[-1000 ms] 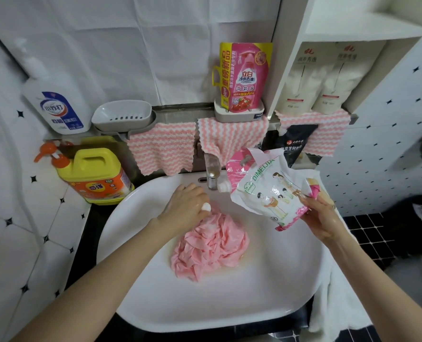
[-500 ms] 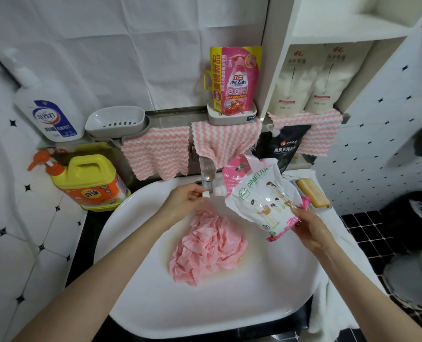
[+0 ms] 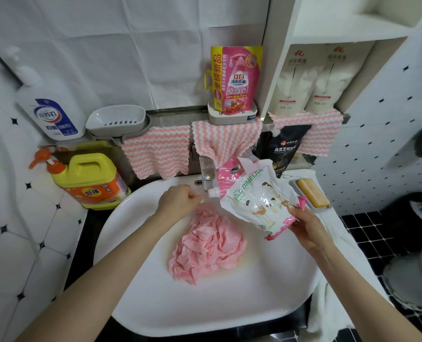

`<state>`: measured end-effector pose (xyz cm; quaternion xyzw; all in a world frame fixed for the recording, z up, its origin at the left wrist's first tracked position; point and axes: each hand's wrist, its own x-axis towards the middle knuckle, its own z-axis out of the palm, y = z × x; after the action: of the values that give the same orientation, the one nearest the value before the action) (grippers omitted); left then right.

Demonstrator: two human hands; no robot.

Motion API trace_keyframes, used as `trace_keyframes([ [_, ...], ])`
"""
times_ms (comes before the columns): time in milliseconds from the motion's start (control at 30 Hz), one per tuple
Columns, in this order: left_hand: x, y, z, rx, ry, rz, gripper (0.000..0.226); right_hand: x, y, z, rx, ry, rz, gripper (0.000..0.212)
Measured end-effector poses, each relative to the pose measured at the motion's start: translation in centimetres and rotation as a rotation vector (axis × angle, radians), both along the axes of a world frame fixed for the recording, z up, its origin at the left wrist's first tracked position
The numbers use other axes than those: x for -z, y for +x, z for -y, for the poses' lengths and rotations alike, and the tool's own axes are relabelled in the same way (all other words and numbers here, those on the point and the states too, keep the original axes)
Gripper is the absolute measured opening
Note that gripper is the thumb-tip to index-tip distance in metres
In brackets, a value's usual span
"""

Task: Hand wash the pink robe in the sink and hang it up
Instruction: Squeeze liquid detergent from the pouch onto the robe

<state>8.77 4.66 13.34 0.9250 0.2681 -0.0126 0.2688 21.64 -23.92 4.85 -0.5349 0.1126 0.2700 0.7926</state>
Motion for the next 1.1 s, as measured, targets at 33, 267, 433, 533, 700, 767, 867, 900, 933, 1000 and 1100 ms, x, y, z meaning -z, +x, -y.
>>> trace_keyframes([
  [33,0.2,-0.3,-0.1,0.066,0.224,-0.055,0.027,-0.1,0.0,0.1,0.006,0.002,-0.001,0.029],
  [267,1.4,-1.5,-0.8,0.204,0.285,-0.015,0.021,-0.6,-0.3,0.5,0.028,0.012,0.013,0.022],
  [433,0.3,-0.7,0.2,0.083,-0.162,0.051,0.024,-1.0,-0.6,0.4,0.029,0.016,0.016,0.021],
  [533,0.0,-0.5,0.8,0.119,0.090,0.055,0.025,-1.0,-0.7,0.3,0.030,0.016,0.006,0.020],
  [700,0.8,-0.8,0.6,0.304,0.412,0.021,0.019,-1.0,-0.7,0.3,0.029,0.017,-0.001,0.020],
  [767,0.3,-0.9,0.4,0.190,0.110,0.053,0.016,-0.9,-0.8,0.4,0.022,0.010,0.006,0.021],
  [867,-0.8,-0.1,0.3,0.019,-0.506,0.179,0.019,-0.7,-0.7,0.4,0.017,0.007,0.014,0.021],
  [900,-0.9,0.1,0.2,0.003,-0.550,0.186,0.018,-0.6,-0.7,0.5,0.014,0.006,0.015,0.021],
  [933,-0.9,0.2,0.3,-0.005,-0.553,0.183,0.016,-0.5,-0.7,0.5,0.009,0.004,0.016,0.021],
  [1000,-0.5,0.4,0.3,-0.033,-0.478,0.162,0.016,-0.4,-0.6,0.4,0.003,0.001,0.019,0.022],
  [1100,-0.1,0.2,0.2,-0.065,-0.480,0.140,0.014,-0.4,-0.7,0.4,0.007,0.008,0.016,0.022],
])
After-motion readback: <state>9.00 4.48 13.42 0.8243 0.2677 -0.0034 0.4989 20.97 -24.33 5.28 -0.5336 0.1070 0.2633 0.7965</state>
